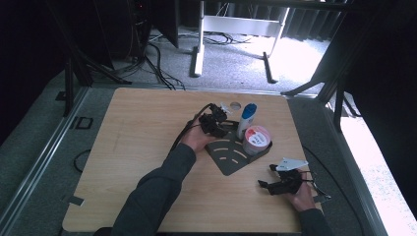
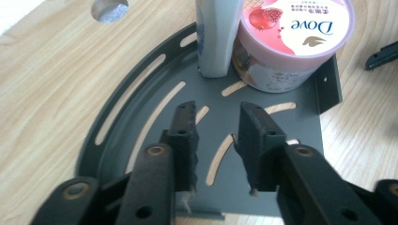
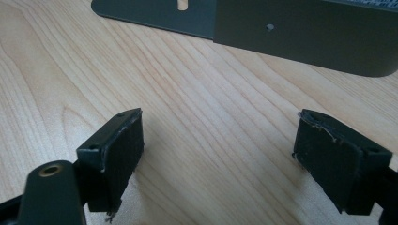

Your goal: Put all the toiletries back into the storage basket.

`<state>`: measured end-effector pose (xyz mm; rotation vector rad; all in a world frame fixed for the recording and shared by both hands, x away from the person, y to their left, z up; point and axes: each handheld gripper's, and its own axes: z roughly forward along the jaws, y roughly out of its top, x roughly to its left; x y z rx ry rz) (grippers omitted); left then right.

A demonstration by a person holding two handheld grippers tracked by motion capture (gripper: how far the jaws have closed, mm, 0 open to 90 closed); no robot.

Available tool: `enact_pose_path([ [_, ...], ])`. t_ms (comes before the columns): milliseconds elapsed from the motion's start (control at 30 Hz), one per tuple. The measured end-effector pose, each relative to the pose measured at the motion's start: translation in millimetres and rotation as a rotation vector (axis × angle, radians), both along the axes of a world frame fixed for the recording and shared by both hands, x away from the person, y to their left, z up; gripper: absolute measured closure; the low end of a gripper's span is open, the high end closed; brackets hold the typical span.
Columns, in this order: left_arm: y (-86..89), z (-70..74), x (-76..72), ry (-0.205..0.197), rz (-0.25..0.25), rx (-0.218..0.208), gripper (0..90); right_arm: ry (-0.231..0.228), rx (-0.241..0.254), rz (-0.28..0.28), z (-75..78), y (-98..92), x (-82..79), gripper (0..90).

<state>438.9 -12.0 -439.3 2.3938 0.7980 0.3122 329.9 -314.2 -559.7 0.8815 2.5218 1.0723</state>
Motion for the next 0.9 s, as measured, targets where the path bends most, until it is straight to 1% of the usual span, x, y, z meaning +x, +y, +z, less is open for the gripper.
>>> enact_pose_path([
  [67,3.4,2.9,-0.8,-0.004,0.011,0.017,73.7,0.000,0.000,0.000,0.0,0.0,0.0,16.1],
  [100,5.5,4.4,-0.6,-0.006,0.016,0.020,77.5,0.000,0.000,0.000,0.0,0.0,0.0,16.0],
  [200,12.2,8.3,-0.2,-0.014,0.019,0.006,87.9,0.000,0.000,0.000,0.0,0.0,0.0,16.0],
  [233,14.6,9.5,0.1,-0.012,0.020,0.007,89.2,0.000,0.000,0.000,0.0,0.0,0.0,16.0],
  [333,21.1,13.0,1.8,-0.015,0.023,0.009,89.7,0.000,0.000,0.000,0.0,0.0,0.0,16.1],
  [367,23.9,14.2,2.5,-0.016,0.028,0.002,89.7,0.000,0.000,0.000,0.0,0.0,0.0,16.0],
  [433,29.5,16.5,3.6,-0.017,0.040,-0.002,89.7,0.000,0.000,0.000,0.0,0.0,0.0,16.0],
  [567,40.5,19.8,5.9,-0.021,0.069,0.005,89.7,0.000,0.000,0.000,0.0,0.0,0.0,16.0],
  [667,47.8,20.8,7.6,-0.024,0.091,0.005,89.7,0.000,0.000,0.000,0.0,0.0,0.0,16.0],
  [767,53.9,20.7,8.9,-0.022,0.103,0.008,89.6,0.000,0.000,0.000,0.0,0.0,0.1,16.0],
  [800,56.0,21.1,9.2,-0.019,0.101,0.001,89.7,0.000,0.000,0.000,0.0,0.0,0.1,16.0],
  [900,58.6,22.1,9.0,-0.030,0.111,0.010,89.6,0.000,0.000,0.000,0.0,0.0,0.0,16.0],
])
